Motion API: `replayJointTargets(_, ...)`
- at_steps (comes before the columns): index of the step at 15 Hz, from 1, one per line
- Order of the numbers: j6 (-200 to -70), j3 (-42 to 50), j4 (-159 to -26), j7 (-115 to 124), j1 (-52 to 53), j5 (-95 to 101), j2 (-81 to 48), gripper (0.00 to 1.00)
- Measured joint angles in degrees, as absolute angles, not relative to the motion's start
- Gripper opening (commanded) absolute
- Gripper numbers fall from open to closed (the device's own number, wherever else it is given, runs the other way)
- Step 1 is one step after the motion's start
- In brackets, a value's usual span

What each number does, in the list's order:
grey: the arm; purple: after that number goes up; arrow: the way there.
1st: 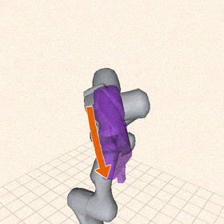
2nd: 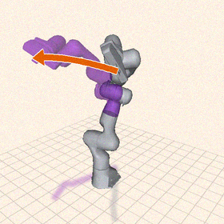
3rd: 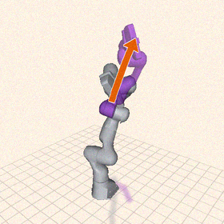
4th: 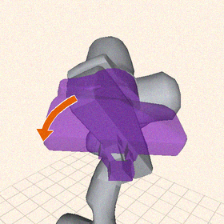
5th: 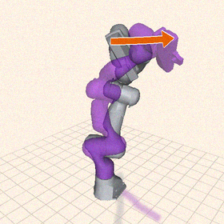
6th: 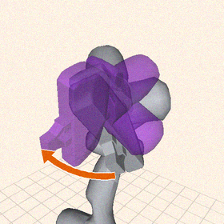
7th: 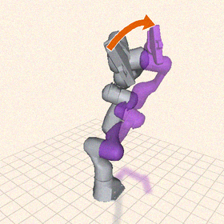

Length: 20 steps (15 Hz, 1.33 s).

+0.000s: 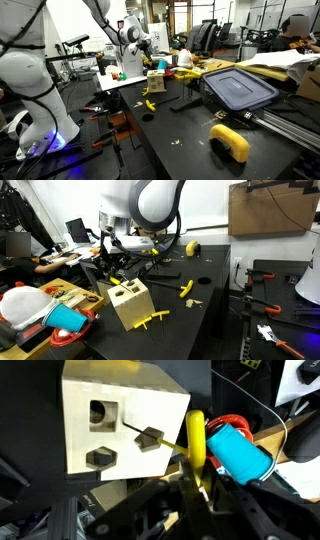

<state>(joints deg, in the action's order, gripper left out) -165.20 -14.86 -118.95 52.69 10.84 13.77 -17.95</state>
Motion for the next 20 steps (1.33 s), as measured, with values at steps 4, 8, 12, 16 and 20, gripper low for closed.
replayJointTargets(4, -162.22, -15.33, -119.09, 53.36, 11.28, 13.77, -16.84, 0.04)
replayJointTargets(8, -157.78, -12.28, -119.23, 53.53, 15.13, 12.16, -14.65, 0.04)
replayJointTargets(12, -154.41, -10.15, -119.25, 54.53, 18.56, 12.40, -12.29, 0.04)
replayJointTargets(16, -152.36, -9.21, -119.25, 56.72, 20.07, 15.22, -11.21, 0.04)
replayJointTargets(20, -152.29, -7.96, -119.58, 56.73, 19.96, 16.69, -11.67, 0.04)
